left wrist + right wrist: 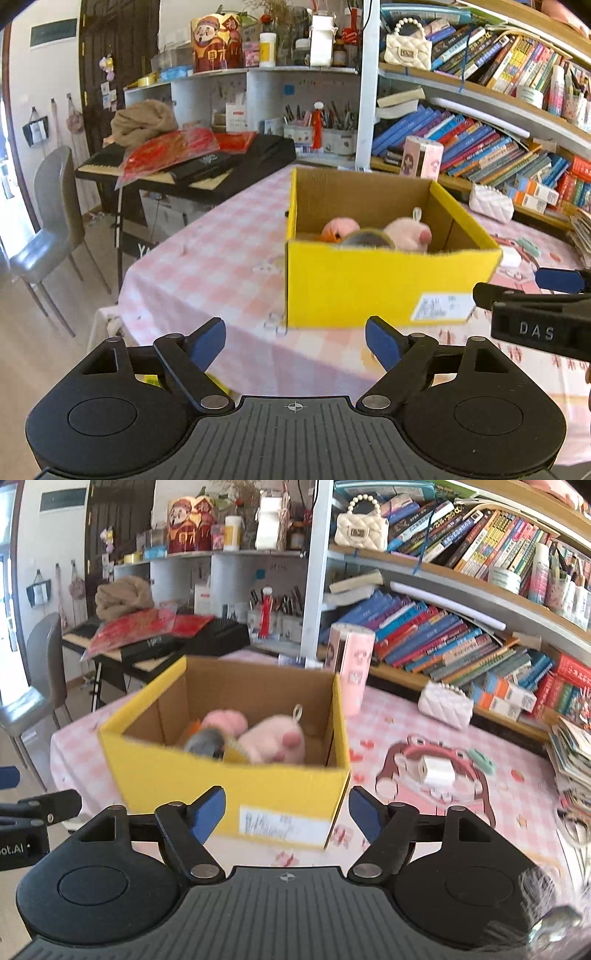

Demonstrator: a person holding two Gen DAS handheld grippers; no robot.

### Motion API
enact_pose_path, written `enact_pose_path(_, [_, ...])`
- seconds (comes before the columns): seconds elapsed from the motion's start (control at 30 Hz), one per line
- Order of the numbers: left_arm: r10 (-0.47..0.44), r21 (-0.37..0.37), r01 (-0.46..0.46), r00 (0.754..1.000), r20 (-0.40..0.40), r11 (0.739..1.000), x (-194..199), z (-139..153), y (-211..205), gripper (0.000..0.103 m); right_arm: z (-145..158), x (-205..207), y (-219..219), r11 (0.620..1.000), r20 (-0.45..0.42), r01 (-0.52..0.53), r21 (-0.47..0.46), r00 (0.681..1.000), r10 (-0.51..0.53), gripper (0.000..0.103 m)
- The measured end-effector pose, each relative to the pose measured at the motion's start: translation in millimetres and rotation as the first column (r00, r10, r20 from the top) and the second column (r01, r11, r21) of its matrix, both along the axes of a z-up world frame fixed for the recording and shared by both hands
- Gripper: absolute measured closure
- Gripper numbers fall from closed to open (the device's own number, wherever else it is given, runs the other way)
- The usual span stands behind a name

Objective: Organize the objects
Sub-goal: 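Withdraw both open tools from the yellow box toward the charger and stapler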

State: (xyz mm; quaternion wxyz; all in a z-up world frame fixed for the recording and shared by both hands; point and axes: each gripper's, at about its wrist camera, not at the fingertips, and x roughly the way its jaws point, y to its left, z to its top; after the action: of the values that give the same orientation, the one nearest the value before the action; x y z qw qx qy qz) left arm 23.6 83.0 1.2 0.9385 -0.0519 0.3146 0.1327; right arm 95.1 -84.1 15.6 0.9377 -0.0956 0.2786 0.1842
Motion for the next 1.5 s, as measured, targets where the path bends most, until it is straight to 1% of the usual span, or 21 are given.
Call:
enact_pose_path(0.2, [-0.024, -0.002, 0.024, 0.999, -0.043, 1.000, -17.6, -8.6, -4.7, 0.017, -12.6, -26.4, 0.5, 0.999, -0.021, 0.010, -0.039, 1.000, -0.011, 0.020])
enact_pose_path(0.37, [-0.046, -0.008, 0.045, 0.997, -0.062, 0.999, -27.4, -13.0, -7.8, 0.017, -19.7, -41.5, -3.1, 0.999, -0.041, 0.024, -0.046, 0.999, -0.026, 0.019])
enact_pose_path(0.5, [-0.083, -0.015, 0.082, 0.993, -0.082, 0.997, -31.5, -18.5, -13.2, 0.017, -25.2, -52.1, -8.7, 0.998, -0.054, 0.044, -0.051, 0.997, -0.047, 0.019])
enact_pose_path(0.77, [-0.179, -0.034, 0.176, 0.978, -0.105, 0.984, -28.1, -24.9, -32.1, 0.017, -33.6, -66.0, -31.2, 0.989, -0.083, 0.131, -0.062, 0.987, -0.136, 0.018])
enact_pose_path(1.0, [-0.280, -0.051, 0.276, 0.955, -0.102, 0.960, -11.4, -25.0, -58.7, 0.016, -31.8, -67.3, -64.4, 0.968, -0.083, 0.241, -0.072, 0.966, -0.246, 0.018])
enact_pose_path(1.27, [-0.413, -0.047, 0.410, 0.905, -0.101, 0.911, 12.4, -25.5, -102.4, 0.016, -31.7, -63.8, -110.1, 0.925, -0.084, 0.371, -0.076, 0.922, -0.377, 0.018])
enact_pose_path(1.4, [-0.447, -0.045, 0.445, 0.888, -0.109, 0.894, 23.8, -27.6, -123.1, 0.016, -33.6, -57.4, -130.5, 0.908, -0.092, 0.413, -0.074, 0.904, -0.418, 0.018])
enact_pose_path(1.5, [-0.453, -0.045, 0.451, 0.883, -0.121, 0.891, 34.8, -29.9, -136.0, 0.016, -35.7, -47.9, -143.3, 0.904, -0.102, 0.420, -0.075, 0.899, -0.426, 0.018])
